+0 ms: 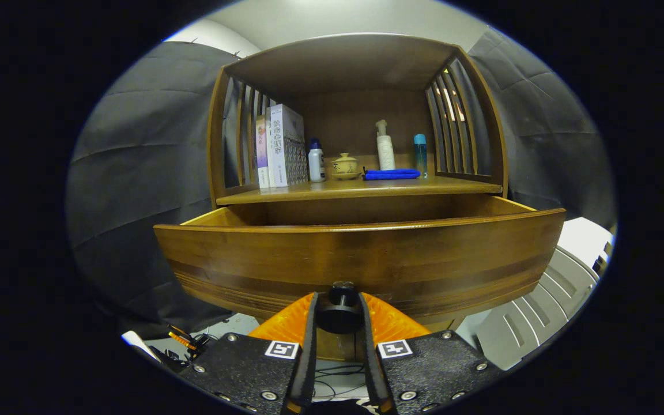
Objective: Pull open the drawer, take out the items inside it, and place them on the countertop above the cabinet.
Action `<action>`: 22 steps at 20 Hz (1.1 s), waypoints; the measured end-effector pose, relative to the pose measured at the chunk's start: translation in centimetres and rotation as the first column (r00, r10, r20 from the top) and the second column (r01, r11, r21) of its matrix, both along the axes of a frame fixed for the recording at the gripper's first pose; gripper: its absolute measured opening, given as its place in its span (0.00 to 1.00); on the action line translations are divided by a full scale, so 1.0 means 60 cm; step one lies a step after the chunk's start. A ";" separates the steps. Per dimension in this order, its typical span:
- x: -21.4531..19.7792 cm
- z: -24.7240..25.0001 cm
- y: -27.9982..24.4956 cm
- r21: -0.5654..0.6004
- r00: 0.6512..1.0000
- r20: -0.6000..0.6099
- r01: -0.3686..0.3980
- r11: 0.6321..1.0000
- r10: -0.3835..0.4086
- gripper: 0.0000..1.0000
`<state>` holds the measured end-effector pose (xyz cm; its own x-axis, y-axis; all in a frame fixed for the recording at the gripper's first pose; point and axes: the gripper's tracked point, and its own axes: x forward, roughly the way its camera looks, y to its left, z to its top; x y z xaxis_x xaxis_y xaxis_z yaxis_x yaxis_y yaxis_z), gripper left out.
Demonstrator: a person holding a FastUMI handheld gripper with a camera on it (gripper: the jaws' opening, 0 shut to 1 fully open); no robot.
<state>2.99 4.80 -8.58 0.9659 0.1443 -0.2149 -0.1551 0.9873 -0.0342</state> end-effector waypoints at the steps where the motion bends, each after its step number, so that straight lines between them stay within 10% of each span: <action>1: -0.008 -0.001 0.001 0.002 1.000 -0.003 -0.004 1.000 0.004 0.36; 14: -0.055 -0.008 0.010 -0.018 0.998 -0.018 -0.055 0.998 0.055 0.37; 22: -0.069 0.024 0.005 -0.076 0.995 0.037 -0.087 0.993 0.090 0.93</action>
<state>-1.15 5.11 -7.11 0.9583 0.2144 -0.1889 -0.2385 0.9643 -0.1152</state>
